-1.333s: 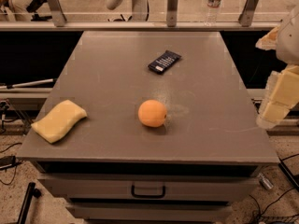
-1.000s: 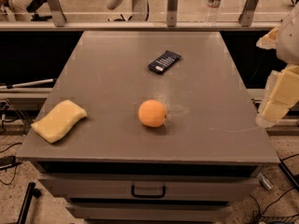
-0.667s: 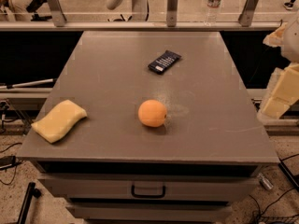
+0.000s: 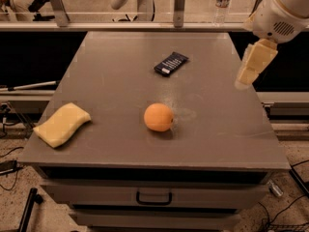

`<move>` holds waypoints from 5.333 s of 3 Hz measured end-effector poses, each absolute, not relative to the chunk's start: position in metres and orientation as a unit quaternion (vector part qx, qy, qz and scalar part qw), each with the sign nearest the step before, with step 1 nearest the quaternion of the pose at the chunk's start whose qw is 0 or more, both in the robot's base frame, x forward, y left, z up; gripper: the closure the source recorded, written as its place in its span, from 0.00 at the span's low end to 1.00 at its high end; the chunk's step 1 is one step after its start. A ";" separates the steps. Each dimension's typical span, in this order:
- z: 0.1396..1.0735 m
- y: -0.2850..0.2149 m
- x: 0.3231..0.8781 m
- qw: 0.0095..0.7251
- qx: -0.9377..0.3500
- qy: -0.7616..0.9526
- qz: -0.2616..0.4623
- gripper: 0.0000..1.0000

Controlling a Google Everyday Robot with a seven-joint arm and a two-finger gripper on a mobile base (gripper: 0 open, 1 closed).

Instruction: Pick rxbar blueberry

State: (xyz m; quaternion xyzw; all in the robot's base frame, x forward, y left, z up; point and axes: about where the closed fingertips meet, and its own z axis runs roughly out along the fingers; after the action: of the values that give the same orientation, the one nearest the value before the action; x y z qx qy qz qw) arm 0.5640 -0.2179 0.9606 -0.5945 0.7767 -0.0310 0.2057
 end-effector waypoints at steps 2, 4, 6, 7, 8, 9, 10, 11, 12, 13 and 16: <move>0.960 -0.148 0.649 0.271 -0.592 0.758 0.052 0.00; 0.901 -0.119 0.696 0.293 -0.506 0.804 0.113 0.00; 0.857 -0.098 0.729 0.332 -0.498 0.791 0.127 0.00; 0.849 -0.090 0.733 0.321 -0.480 0.803 0.149 0.00; 0.839 -0.090 0.734 0.312 -0.444 0.821 0.174 0.00; 0.836 -0.081 0.738 0.347 -0.438 0.809 0.184 0.00; 0.835 -0.080 0.738 0.349 -0.438 0.808 0.184 0.00; 0.833 -0.078 0.738 0.348 -0.439 0.808 0.185 0.13; 0.831 -0.075 0.738 0.346 -0.440 0.807 0.187 0.37; 0.829 -0.073 0.738 0.344 -0.441 0.807 0.188 0.61; 0.834 -0.073 0.738 0.344 -0.441 0.807 0.188 1.00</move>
Offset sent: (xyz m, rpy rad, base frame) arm 0.1252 0.1121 0.0045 0.3719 -0.0011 0.0601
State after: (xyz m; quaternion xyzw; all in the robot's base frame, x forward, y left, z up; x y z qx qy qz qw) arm 0.7382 -0.0732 0.8342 -0.4411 0.8071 0.1883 0.3443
